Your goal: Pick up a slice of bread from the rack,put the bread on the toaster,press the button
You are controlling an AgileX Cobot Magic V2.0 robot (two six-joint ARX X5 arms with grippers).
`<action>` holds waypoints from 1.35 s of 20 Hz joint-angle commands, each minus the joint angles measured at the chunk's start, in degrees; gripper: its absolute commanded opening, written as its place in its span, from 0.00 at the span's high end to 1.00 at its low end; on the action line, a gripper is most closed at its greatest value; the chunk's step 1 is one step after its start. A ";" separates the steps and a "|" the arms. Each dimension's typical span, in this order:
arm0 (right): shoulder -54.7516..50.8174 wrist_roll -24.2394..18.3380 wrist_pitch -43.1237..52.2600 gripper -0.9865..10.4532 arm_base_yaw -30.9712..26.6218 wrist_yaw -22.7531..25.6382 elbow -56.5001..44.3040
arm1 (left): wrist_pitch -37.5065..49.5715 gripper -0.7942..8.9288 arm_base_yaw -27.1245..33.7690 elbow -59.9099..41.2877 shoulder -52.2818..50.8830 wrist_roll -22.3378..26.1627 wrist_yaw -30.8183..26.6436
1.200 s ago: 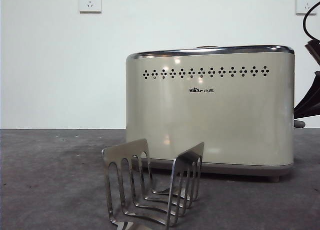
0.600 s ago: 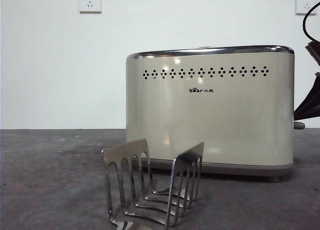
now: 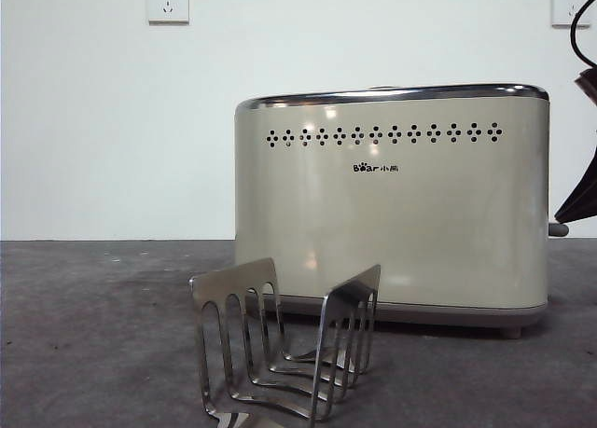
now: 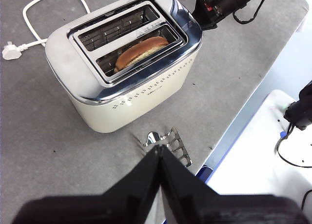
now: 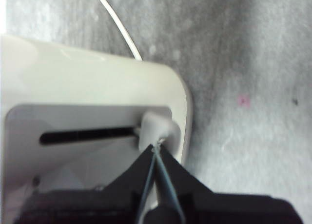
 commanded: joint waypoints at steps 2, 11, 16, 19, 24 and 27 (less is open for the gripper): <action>-2.69 -0.72 -1.86 0.92 0.22 0.85 1.27 | 0.15 0.93 0.04 -0.33 -0.24 0.44 -0.20; -16.11 -1.90 -14.60 0.92 0.22 0.59 14.01 | 0.17 0.93 0.04 -0.33 -0.24 0.48 -0.20; -24.50 -3.04 -22.05 0.92 0.22 7.21 25.05 | 0.17 0.93 0.04 -0.33 -0.22 0.46 -0.17; -28.65 -3.37 -26.23 0.92 0.22 16.74 30.86 | 0.17 0.93 0.04 -0.33 -0.20 0.46 -0.17; -31.95 -4.68 -31.71 0.91 0.22 27.08 38.45 | 0.17 0.93 0.04 -0.33 -0.20 0.46 -0.17; -32.15 -4.81 -36.17 0.91 0.22 32.41 43.52 | 0.17 0.92 0.04 -0.33 -0.20 0.46 -0.17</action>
